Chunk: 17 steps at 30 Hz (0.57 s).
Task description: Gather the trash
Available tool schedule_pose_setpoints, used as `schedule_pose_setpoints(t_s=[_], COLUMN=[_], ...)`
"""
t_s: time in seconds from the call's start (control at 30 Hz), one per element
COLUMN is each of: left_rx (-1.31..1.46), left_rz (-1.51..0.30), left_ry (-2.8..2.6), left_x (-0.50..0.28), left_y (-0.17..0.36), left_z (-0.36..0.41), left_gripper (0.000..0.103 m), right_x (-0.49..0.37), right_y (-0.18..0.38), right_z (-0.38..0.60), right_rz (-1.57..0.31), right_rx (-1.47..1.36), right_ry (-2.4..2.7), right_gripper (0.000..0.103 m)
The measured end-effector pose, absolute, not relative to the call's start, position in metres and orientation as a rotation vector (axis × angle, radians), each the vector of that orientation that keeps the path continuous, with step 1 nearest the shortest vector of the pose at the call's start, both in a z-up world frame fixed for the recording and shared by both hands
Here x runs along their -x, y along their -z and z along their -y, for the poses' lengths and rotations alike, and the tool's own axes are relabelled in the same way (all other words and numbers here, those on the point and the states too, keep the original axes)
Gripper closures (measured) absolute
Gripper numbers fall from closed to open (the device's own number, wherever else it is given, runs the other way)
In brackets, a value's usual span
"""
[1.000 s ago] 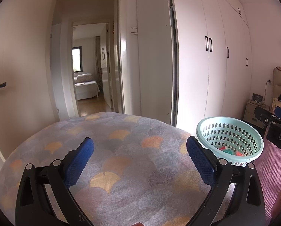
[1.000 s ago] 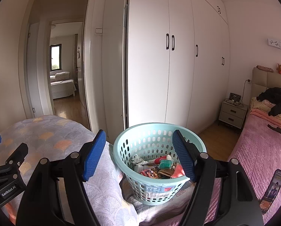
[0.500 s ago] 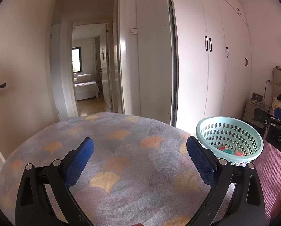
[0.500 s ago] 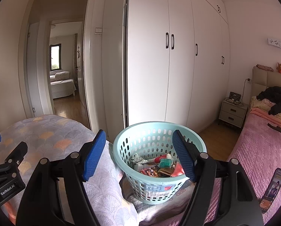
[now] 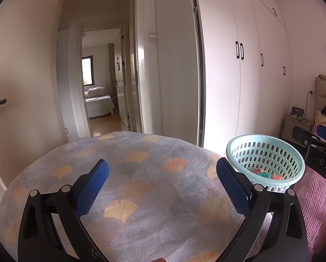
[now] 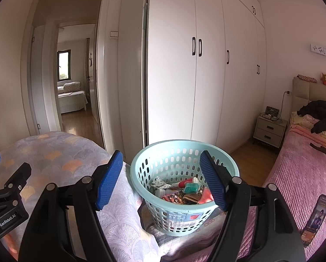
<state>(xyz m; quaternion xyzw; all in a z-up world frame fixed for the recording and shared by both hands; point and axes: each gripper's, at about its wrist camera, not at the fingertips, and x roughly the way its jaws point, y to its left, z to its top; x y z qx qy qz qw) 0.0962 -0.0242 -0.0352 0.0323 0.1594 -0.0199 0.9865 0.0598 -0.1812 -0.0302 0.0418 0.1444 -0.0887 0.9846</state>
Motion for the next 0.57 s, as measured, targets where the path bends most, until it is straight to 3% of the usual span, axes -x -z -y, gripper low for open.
schedule_pose_setpoints(t_s=[0.57], left_rx=[-0.044], left_rz=[-0.335], left_ry=[0.038], left_x=[-0.1001], left_y=[0.0355], left_z=[0.0184], left_gripper=[0.008], right_x=[-0.0589], right_y=[0.0309], right_z=[0.1804], right_rz=[-0.292], right_rx=[-0.084], right_ry=[0.177], right_gripper=[0.034])
